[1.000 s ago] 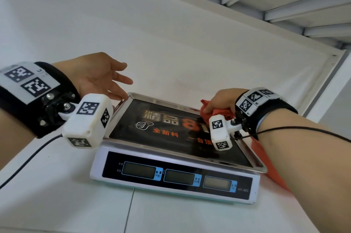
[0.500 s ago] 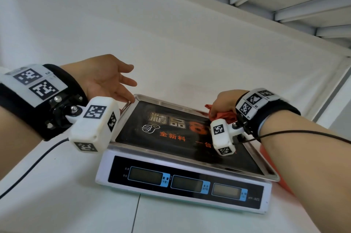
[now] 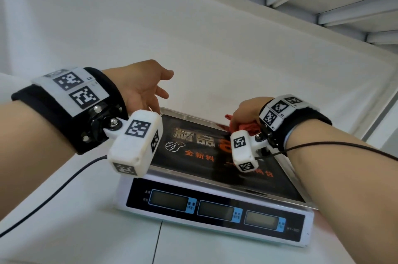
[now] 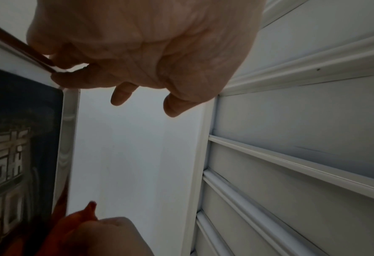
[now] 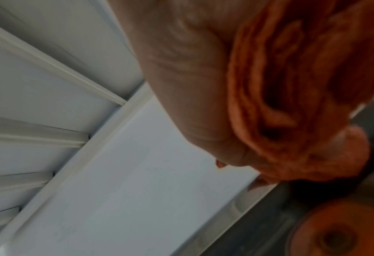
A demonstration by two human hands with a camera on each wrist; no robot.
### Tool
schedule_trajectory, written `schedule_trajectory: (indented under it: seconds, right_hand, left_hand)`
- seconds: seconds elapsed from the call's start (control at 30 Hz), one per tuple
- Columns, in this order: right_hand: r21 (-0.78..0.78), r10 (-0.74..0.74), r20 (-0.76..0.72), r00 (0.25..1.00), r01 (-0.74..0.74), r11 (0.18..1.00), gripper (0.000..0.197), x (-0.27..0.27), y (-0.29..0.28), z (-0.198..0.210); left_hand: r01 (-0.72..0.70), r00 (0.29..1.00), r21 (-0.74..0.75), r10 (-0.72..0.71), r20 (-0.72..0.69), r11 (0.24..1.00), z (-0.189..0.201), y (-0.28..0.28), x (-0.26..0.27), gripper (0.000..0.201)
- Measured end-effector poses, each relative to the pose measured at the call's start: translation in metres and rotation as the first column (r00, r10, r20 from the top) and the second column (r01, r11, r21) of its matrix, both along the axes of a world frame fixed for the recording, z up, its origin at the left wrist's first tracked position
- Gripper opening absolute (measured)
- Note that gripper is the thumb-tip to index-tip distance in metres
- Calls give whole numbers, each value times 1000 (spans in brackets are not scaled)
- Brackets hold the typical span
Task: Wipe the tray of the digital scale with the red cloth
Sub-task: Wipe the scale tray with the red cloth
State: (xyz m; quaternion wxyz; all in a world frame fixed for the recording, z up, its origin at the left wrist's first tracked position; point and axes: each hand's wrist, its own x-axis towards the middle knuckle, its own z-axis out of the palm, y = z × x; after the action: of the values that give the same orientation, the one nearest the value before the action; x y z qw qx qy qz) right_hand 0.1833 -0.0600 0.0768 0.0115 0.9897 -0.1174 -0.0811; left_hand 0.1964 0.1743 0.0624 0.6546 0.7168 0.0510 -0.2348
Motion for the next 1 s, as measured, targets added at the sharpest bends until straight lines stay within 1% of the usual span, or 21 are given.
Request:
schedule_trajectory:
  seconds: [0.03,0.07,0.17,0.2,0.23,0.27,0.3,0.33,0.37,0.4,0.43,0.53,0.63,0.7,0.73,0.77,0.8,0.87,0.9,1.0]
  right_hand:
    - [39,6,-9,1000,-6,999,10,2,3,-4]
    - [114,3,-11,1000,-2,993,9,6,6,-6]
    - [388,-24,-7,1000,25,921,8,7,18,-8]
    - [448,-32,-53,998,53,892,14,7,20,-7]
    - [533,-43,-123,991,102,840,20,5,21,-5]
    - [561,-31,-154,988,114,820,23,2,22,-3]
    - [566,-39,-140,989,112,817,24,1,21,0]
    - [514,-46,-76,996,79,854,24,3,16,3]
    - [428,-37,18,999,26,903,22,3,12,7]
    - [352,-20,91,996,-13,936,20,2,8,9]
    - [318,-14,127,992,-28,948,20,1,5,10]
    - [336,-45,93,995,12,942,18,1,10,2]
    - [378,-34,142,989,-23,925,14,3,24,-4]
    - [405,-16,146,989,-45,913,5,5,38,-6]
    - [381,-1,131,991,-50,923,9,4,46,-6]
    - [331,13,122,992,-53,942,19,4,52,-6]
    - [317,3,100,995,-34,948,22,5,55,-6]
    - [388,7,61,998,-31,921,11,7,54,0]
    - [403,7,63,998,-32,915,10,6,52,3]
    - [357,7,153,988,-61,932,4,4,42,8]
  left_hand:
    - [0,1000,2,0,-1,1000,0,-1,0,67]
    - [-1,1000,0,1,-3,1000,0,-2,0,68]
    - [1,1000,-7,-1,-7,1000,0,-5,-1,70]
    - [3,1000,-7,-3,-6,1000,-1,-5,-1,70]
    - [3,1000,-8,-3,-5,1000,-1,-5,-1,70]
    - [1,1000,-10,-2,-3,1000,-1,-4,-1,70]
    - [-1,1000,-14,1,-3,1000,-1,-4,-2,70]
    - [-3,1000,-17,3,-5,1000,-2,-3,-3,70]
    - [-4,1000,-19,4,-5,1000,-2,-2,-3,70]
    - [-4,1000,-20,4,-5,1000,-3,-2,-4,69]
    - [-4,1000,-22,4,-6,1000,-3,-2,-5,69]
    - [1,1000,-27,-1,0,1000,-3,-1,-7,68]
    - [-1,1000,-31,2,9,1000,-3,-2,-9,69]
    - [-2,1000,-27,2,12,1000,-3,-3,-8,70]
    - [-1,1000,-26,1,13,1000,-4,-4,-8,70]
    - [0,1000,-25,0,14,1000,-4,-4,-8,70]
    - [2,1000,-24,-1,15,1000,-4,-4,-8,69]
    - [1,1000,-22,0,20,1000,-4,-4,-9,69]
    - [-2,1000,-25,2,22,1000,-4,-4,-10,69]
    - [-2,1000,-34,2,16,999,-4,-2,-10,69]
